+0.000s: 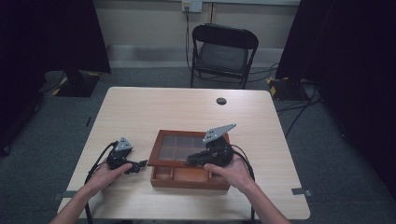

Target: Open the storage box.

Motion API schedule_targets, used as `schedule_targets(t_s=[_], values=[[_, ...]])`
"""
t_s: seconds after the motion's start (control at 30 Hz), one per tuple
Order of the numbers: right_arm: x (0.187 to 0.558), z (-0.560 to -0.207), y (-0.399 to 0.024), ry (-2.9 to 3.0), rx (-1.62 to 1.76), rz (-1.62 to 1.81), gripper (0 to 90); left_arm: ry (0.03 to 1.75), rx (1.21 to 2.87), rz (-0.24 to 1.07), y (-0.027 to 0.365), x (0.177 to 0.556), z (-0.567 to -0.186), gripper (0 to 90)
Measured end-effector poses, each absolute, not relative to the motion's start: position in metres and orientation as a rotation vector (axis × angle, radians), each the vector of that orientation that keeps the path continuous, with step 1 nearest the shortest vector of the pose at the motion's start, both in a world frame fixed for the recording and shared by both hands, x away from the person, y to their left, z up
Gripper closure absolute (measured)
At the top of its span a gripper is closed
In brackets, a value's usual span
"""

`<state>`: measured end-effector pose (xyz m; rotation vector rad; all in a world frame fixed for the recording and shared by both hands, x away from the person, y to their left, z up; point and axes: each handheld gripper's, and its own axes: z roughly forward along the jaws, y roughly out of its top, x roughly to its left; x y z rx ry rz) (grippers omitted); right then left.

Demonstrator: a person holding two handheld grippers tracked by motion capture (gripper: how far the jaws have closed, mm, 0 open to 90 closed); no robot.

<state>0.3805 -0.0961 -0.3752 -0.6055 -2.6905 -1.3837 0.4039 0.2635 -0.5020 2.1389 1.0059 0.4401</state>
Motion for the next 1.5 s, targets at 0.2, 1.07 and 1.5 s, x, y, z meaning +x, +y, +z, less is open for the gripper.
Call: schedule_targets(t_s=[0.2, 1.07, 1.5], values=[[0.383, -0.371, -0.097, -2.692, -0.601, -1.383, 82.3, 1.003, 2.143, 0.446, 0.264, 0.404, -0.502, 10.5], [0.395, -0.350, -0.098, -2.694, -0.608, -1.386, 82.4, 1.012, 2.128, 0.438, 0.263, 0.404, -0.502, 10.5], [0.401, -0.342, -0.097, -2.706, -0.596, -1.390, 82.5, 1.003, 2.141, 0.444, 0.264, 0.404, -0.502, 10.5]])
